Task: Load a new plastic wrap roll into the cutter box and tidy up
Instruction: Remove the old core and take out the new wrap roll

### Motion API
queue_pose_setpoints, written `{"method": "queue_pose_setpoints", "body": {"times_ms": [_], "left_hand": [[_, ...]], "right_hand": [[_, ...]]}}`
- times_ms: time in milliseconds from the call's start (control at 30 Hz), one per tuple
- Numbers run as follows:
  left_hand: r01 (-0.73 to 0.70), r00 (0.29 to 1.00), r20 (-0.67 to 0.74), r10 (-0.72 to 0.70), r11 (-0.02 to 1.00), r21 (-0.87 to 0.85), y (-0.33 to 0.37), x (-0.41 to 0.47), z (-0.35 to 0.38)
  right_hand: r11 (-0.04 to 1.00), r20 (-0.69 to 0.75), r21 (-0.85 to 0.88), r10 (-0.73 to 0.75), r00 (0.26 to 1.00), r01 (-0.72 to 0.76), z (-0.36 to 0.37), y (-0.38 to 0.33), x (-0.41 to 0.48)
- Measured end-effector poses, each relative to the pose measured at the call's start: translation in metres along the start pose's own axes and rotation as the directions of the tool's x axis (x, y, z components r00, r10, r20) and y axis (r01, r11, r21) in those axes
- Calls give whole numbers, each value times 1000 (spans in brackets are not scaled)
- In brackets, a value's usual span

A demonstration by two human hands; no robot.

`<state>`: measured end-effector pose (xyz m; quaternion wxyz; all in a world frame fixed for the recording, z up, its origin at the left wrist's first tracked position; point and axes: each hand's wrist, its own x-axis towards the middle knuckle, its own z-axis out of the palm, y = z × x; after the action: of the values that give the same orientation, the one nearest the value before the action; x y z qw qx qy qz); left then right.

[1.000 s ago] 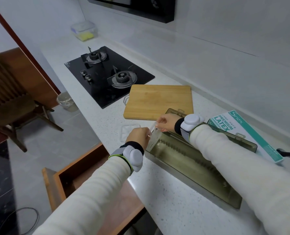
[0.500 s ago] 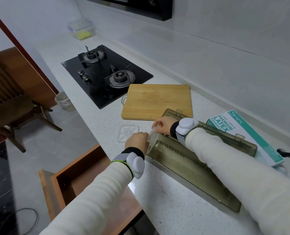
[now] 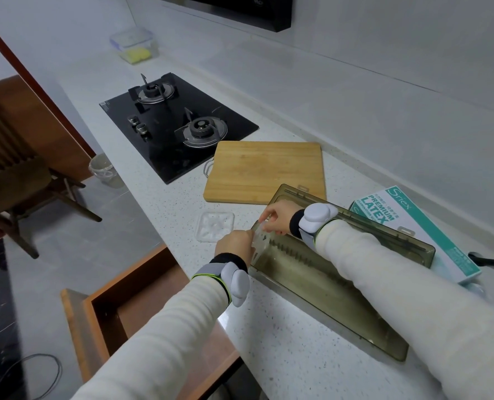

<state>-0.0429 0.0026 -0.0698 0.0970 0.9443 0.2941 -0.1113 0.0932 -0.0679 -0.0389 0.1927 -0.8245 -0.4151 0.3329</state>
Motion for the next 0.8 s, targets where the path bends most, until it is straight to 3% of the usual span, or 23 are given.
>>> {"method": "queue_pose_setpoints", "body": {"times_ms": [800], "left_hand": [[56, 998, 27, -55, 996, -70, 3, 2, -2]], "right_hand": [[999, 11, -40, -23, 1000, 24, 4, 0, 11]]}}
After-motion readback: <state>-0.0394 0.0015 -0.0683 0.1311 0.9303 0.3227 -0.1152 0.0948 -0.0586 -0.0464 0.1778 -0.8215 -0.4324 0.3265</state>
